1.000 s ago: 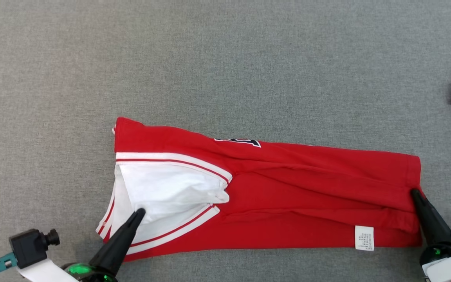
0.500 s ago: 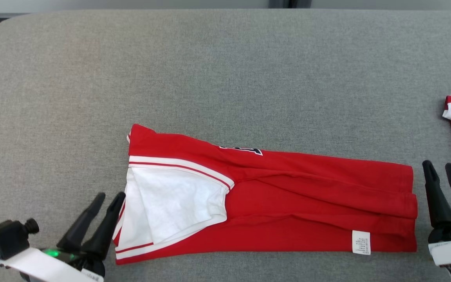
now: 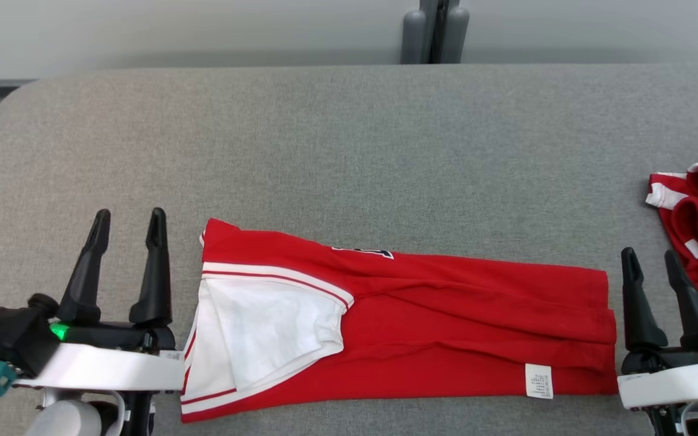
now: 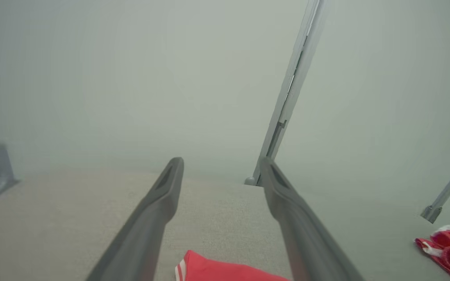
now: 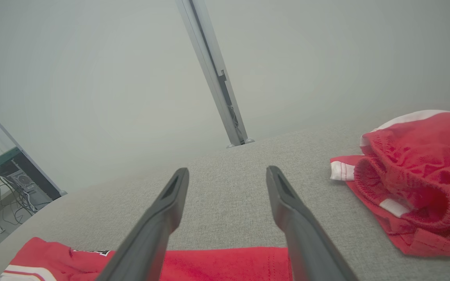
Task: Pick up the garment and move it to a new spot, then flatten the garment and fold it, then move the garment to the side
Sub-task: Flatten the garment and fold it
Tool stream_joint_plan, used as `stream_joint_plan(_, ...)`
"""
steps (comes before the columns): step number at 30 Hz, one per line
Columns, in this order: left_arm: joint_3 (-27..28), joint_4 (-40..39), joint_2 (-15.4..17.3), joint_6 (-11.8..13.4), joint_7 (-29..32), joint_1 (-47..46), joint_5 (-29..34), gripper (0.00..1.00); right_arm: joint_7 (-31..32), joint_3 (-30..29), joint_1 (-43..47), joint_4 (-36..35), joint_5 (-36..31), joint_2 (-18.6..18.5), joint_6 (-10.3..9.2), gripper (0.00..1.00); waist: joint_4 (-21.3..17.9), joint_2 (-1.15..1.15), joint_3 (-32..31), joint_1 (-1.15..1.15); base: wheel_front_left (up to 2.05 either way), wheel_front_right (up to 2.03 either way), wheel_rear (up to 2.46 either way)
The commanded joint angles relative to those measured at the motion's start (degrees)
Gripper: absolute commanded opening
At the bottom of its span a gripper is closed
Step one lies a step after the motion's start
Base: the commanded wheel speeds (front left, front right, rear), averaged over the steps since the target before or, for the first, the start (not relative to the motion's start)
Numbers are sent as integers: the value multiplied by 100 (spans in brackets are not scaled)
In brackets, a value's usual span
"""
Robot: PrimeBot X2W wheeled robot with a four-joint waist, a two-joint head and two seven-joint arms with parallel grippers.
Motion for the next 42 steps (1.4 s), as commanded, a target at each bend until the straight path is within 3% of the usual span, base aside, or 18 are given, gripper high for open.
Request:
stream_joint_plan(1, 19, 83, -44, 113, -17, 99, 235, 100, 28, -29, 48, 46, -116, 36, 1, 100, -41, 0, -127, 0, 0, 0, 0)
stream_joint_plan(5, -20, 389, -173, 284, -17, 238, 806, 100, 75, -81, 148, 195, -446, 163, 1, 100, -64, 0, -327, 0, 0, 0, 0)
stream_joint_plan(14, -99, 1132, -309, 65, -19, 462, 1620, 100, 278, -209, 573, 541, -863, 277, 1, 100, -13, 0, -669, 0, 0, 0, 0)
stream_joint_plan(24, -182, 1407, -522, -319, -19, 254, 1742, 100, 435, -387, 527, 910, -788, 244, 1, 100, 271, 0, -618, 0, 0, 0, 0)
stream_joint_plan(35, -330, 1645, -846, -662, -18, -88, 1912, 100, 558, -469, 186, 2001, -615, 141, 1, 100, 720, 0, -391, 0, 0, 0, 0)
stream_joint_plan(42, -213, 1743, -974, -787, -18, -176, 1989, 100, 483, -377, -29, 2590, -433, 228, 1, 100, 780, 0, -256, 0, 0, 0, 0)
